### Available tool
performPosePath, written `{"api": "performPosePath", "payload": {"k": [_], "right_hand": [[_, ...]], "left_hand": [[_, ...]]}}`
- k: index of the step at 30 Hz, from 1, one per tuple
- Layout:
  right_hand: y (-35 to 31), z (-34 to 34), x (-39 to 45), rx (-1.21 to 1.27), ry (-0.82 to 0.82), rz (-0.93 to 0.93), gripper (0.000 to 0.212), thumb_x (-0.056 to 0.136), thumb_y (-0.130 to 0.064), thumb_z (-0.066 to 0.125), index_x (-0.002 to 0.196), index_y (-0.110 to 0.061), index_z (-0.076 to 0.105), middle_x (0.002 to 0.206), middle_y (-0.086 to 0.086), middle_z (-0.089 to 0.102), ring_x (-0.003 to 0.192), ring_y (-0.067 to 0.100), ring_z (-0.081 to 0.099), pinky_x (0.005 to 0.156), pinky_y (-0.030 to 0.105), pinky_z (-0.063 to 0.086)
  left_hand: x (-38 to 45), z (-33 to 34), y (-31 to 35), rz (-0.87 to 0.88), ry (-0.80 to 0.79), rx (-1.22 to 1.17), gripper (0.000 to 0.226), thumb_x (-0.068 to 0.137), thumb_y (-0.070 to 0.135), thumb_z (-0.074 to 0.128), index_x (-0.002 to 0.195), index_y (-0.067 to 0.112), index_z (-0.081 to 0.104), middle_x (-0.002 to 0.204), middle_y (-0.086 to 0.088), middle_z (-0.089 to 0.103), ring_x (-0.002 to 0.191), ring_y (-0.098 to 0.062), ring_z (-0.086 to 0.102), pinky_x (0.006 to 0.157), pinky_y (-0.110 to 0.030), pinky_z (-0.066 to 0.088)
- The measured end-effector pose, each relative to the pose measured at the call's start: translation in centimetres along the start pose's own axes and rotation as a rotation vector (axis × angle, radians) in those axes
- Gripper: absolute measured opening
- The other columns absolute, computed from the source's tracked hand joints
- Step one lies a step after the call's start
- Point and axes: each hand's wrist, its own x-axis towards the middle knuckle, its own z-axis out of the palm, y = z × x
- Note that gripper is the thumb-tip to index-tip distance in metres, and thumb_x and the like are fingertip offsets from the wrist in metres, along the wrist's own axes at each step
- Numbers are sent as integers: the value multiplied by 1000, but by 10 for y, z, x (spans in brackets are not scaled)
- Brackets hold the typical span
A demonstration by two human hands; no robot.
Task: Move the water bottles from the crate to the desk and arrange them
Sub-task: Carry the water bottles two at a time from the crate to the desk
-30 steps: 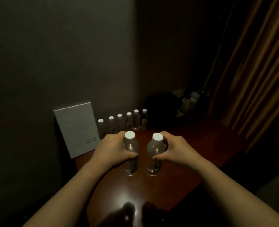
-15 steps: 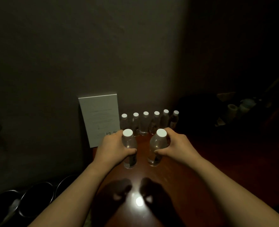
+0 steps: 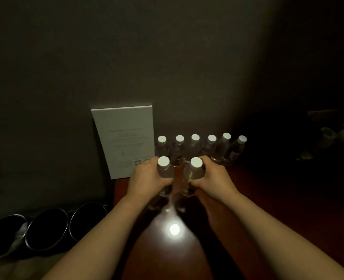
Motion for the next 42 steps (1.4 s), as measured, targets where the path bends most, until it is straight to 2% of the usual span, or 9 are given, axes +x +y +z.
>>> {"api": "performPosePath", "payload": {"k": [3,8,11,14,23,31,35,38,42], "right_hand": [[10,14,24,7,-42,29,60,64,-29,84,117,-30,56,109,-6,70,101,15,64,84,28,51],[27,34,57,31,-109,58,57,69,-30,80,120,-28,55,110,-3,70,103,18,65,85,31,52],[34,46,71,65,-108,70,52,74,-34,78,120,-26,55,112,-2,69,103,19,64,80,28,48],[39,57,84,104,-99,80,50,74,-37,78,118,-24,57,112,-2,70,104,19,64,83,30,51],[43,68,108,143,-80,66,47,74,-36,77,116,-25,58,112,0,69,104,20,64,86,32,51],[56,75,108,112,-83,26,69,66,-29,85,127,-28,53,123,1,62,113,19,59,90,25,45],[55,68,107,114,-93,-3,85,61,-29,89,136,-29,48,130,2,57,121,17,55,94,22,42],[52,59,104,109,-76,-29,91,61,-29,89,139,-32,44,133,3,55,120,18,56,100,29,46],[44,43,98,61,-76,-69,90,62,-29,89,140,-33,44,135,2,53,122,19,55,103,35,46]], "left_hand": [[15,12,-8,-41,-3,-21,41,66,43,77,100,25,64,96,3,69,92,-22,65,75,-37,55],[40,37,-20,-96,-7,-16,47,65,46,78,104,25,63,99,3,68,92,-20,64,76,-36,54],[53,52,-23,-117,-10,-17,49,64,56,74,101,28,61,97,4,67,89,-21,65,73,-36,55],[62,65,-24,-149,10,-28,51,65,61,71,102,27,61,99,1,68,90,-23,65,73,-37,54],[82,88,-28,-197,44,-7,56,64,57,75,106,24,57,105,-1,63,95,-24,62,74,-35,52],[84,93,-29,-207,66,-10,60,64,47,81,110,20,54,110,-4,60,100,-27,60,77,-37,49],[85,85,-24,-217,15,-12,73,60,44,87,120,22,52,119,-2,60,108,-25,60,84,-36,50],[82,73,-16,-203,11,-22,84,58,41,89,128,22,49,124,-3,59,112,-24,59,89,-38,51],[69,53,-6,-194,10,-13,84,61,38,88,132,21,46,127,-5,57,116,-25,56,93,-37,49]]}}
